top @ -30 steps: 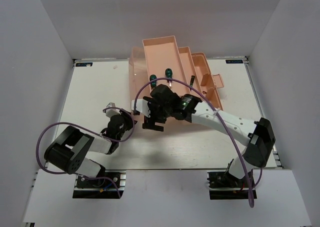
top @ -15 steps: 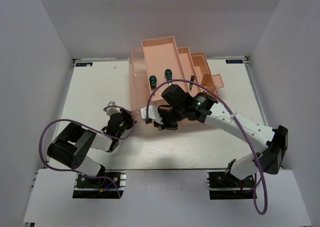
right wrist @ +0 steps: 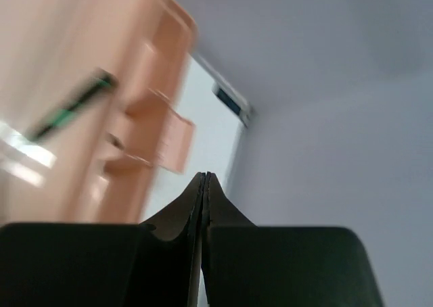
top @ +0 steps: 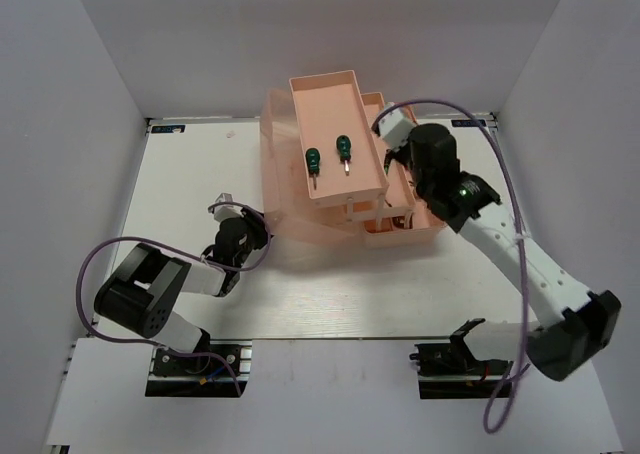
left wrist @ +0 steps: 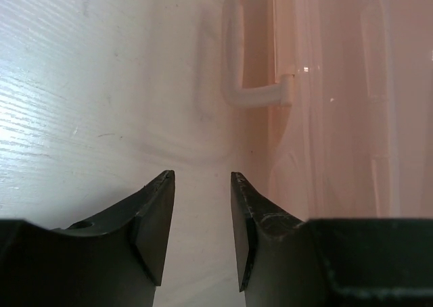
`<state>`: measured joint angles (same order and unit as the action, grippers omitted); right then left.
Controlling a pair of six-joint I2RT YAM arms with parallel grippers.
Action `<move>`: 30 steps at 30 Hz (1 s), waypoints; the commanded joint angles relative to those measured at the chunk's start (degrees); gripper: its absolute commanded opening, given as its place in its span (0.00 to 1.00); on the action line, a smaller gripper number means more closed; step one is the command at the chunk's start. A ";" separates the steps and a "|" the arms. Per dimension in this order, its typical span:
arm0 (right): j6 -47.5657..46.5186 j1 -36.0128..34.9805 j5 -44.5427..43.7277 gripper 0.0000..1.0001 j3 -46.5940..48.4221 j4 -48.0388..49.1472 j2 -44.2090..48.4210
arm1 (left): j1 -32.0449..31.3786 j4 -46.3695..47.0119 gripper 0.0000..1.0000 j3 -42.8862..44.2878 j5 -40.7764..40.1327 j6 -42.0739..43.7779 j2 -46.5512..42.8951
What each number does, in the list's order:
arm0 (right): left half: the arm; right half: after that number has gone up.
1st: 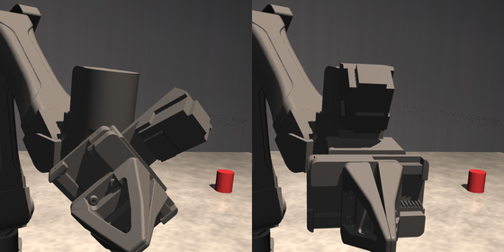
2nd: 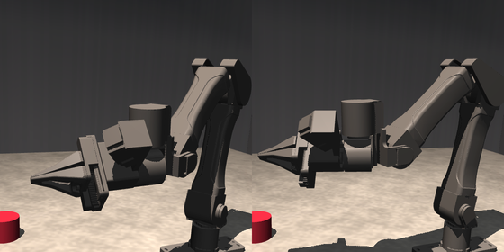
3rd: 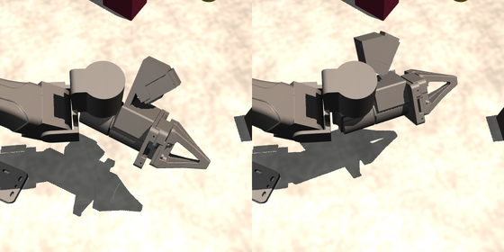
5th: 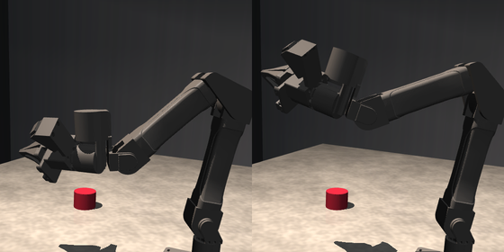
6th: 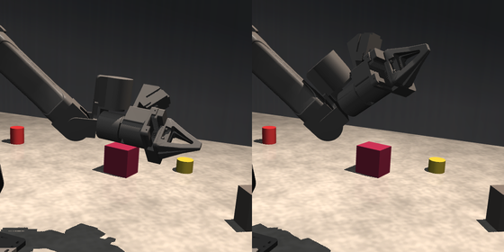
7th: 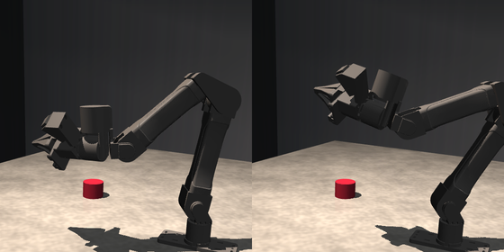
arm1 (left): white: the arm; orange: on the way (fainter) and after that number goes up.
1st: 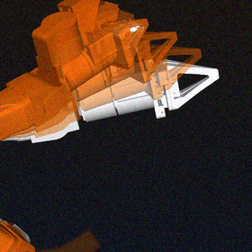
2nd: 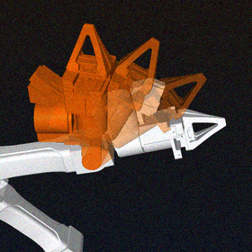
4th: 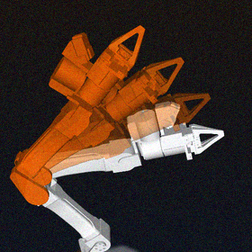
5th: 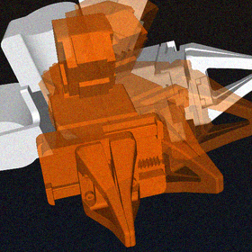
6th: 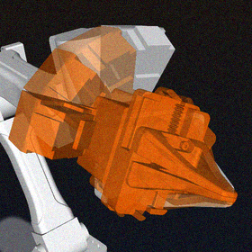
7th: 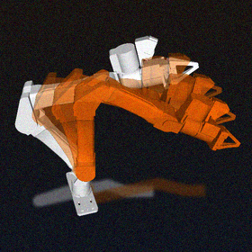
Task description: Sort the tools into containers
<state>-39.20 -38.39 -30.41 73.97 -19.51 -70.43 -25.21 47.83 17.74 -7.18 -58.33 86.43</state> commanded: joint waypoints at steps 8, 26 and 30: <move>15.55 34.60 19.24 0.13 9.43 -18.43 -28.23 | 0.51 -3.70 0.49 8.18 2.17 3.12 -7.95; 22.24 45.60 75.77 0.07 11.98 -23.73 -40.04 | -0.53 -12.14 0.46 39.64 36.93 8.49 10.84; 22.33 46.30 77.00 0.07 11.37 -24.35 -39.78 | -1.76 -12.41 0.44 47.54 44.17 7.88 17.80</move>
<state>-18.50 9.10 35.55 84.75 -40.95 -111.13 -24.53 40.12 62.63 22.72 -51.55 101.36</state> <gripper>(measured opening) 0.070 0.447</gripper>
